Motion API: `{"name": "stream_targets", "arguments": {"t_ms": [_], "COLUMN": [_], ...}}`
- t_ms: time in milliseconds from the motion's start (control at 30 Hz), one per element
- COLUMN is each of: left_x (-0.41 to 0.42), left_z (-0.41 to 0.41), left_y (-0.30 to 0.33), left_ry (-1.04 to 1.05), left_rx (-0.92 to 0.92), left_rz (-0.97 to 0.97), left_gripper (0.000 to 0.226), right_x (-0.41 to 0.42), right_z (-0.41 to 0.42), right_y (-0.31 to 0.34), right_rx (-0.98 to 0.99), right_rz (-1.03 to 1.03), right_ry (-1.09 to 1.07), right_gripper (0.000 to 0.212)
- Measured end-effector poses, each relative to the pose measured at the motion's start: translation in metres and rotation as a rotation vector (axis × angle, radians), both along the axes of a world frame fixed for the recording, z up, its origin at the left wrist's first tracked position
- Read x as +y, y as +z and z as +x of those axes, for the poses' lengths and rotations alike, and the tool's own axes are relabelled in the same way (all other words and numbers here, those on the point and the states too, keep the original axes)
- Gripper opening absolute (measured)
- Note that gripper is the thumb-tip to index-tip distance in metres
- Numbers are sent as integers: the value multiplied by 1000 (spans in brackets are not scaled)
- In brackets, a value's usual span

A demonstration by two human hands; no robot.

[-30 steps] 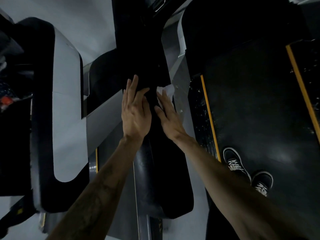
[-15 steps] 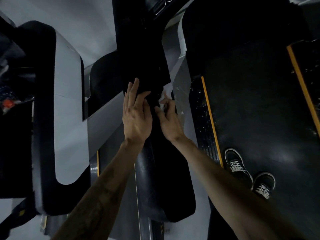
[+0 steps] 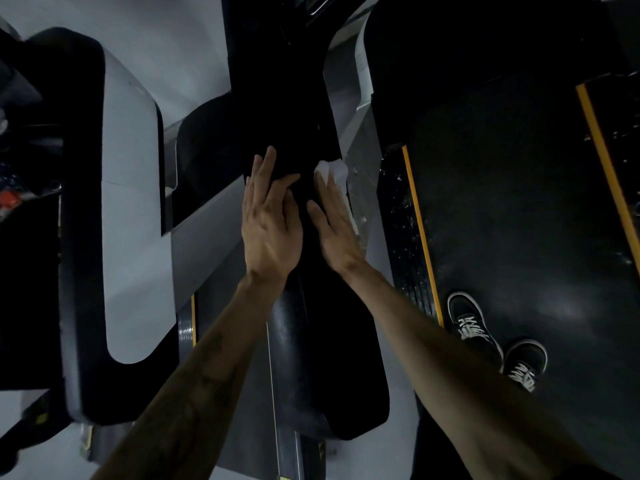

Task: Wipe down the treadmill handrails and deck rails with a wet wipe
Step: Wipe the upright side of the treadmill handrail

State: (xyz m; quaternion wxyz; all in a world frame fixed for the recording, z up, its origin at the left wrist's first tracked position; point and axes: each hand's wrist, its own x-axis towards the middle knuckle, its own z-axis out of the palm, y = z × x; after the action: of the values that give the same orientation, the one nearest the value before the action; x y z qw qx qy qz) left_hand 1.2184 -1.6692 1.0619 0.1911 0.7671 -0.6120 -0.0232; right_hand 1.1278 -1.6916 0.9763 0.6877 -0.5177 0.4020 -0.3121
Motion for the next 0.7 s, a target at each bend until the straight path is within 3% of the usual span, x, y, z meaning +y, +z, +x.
{"name": "stream_targets", "arguments": {"t_ms": [233,367,500,600,700], "left_x": [-1,-1,-1,-2,-2], "left_z": [-4,-5,-6,-6,-7], "left_y": [4,5,6,6,7], "left_ry": [7,15,4,2,1], "left_rx": [-6,-38,-63,-75,-79], "left_rz": [10,20,32,32,29], "left_gripper": [38,33,32,33,33], "right_x": [43,22,7,31,58], "right_z": [-16,-7,-7,-19,-31], "right_y": [-6,3,-5,-17,-26], "right_rx": [-16,-33,-37,-29,24], "right_rz": [44,-12,86,170,103], "right_ry": [2,0,-8,-6,38], "right_gripper": [59,55,56,60,61]}}
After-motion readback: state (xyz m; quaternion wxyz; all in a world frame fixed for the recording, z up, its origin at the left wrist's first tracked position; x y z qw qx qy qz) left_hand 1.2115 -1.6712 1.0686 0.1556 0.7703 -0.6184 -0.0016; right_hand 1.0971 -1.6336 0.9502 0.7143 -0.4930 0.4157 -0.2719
